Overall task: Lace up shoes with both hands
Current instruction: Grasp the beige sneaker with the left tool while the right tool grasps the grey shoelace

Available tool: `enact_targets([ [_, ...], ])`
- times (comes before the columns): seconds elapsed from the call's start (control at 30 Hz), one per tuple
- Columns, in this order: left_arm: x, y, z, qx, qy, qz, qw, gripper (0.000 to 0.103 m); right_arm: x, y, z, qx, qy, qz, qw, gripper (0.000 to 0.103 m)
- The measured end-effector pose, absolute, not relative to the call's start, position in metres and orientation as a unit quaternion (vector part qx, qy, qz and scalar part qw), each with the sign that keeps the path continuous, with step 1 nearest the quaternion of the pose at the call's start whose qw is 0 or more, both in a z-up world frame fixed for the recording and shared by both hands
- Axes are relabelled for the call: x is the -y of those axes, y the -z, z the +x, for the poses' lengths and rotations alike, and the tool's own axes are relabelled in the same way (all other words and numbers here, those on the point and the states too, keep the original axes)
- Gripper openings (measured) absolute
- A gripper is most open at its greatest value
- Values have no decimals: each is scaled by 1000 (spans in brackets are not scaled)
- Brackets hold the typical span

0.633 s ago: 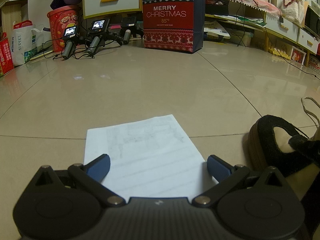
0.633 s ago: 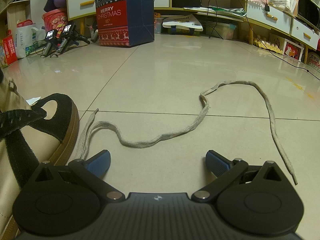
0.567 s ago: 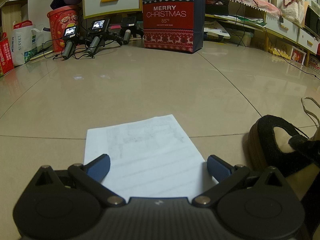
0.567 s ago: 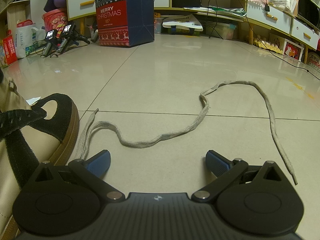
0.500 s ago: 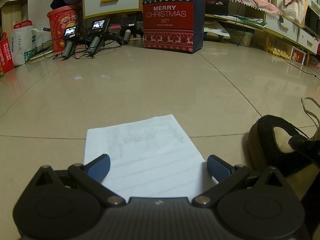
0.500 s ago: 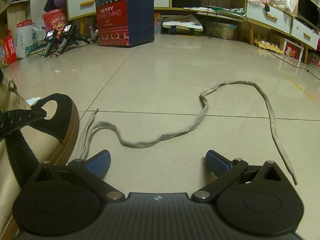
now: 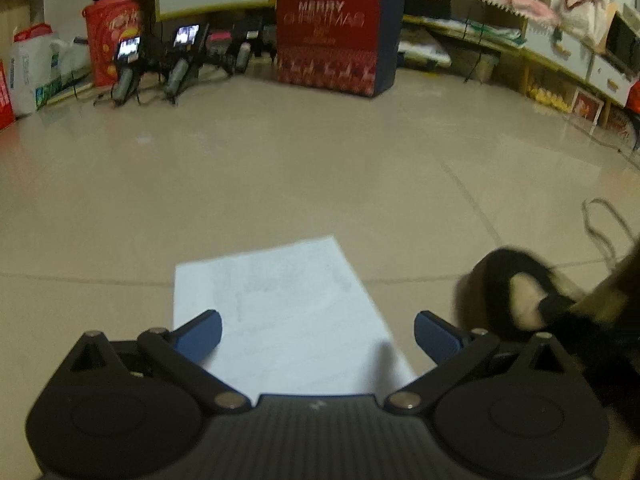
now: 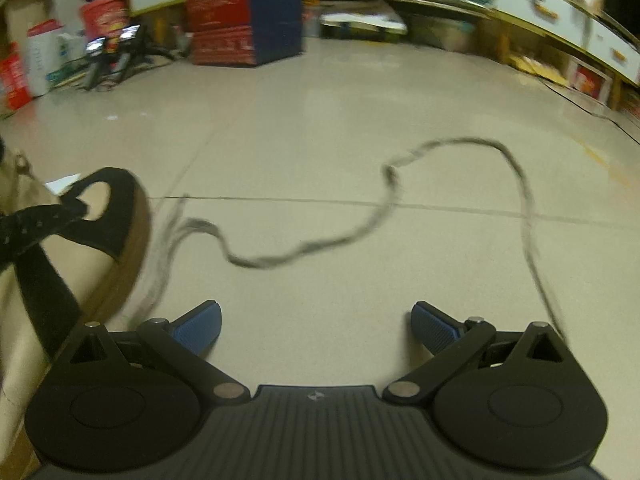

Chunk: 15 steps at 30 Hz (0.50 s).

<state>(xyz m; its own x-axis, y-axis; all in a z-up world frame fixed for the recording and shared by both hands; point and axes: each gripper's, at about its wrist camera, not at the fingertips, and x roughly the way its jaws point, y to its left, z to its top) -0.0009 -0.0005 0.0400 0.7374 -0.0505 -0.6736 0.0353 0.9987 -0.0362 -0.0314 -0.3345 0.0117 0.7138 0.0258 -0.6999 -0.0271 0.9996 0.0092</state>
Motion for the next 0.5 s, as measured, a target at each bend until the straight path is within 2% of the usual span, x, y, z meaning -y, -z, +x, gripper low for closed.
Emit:
enact_targets([
  [0.17,22,-68,-20,-365,78,11,928,103,351,-12,-40,-389,47,27,919,102],
  [0.3,41,-86,-37,-357,135,31,924,103,342,-19,-36,-406,41,6,913,95],
  [0.43,46,-91,-46,-350,135,46,926,103,332,-26,-34,-407,26,7,913,70],
  [0.5,43,-92,-41,-363,131,31,922,103,331,-33,-34,-406,15,11,914,65],
])
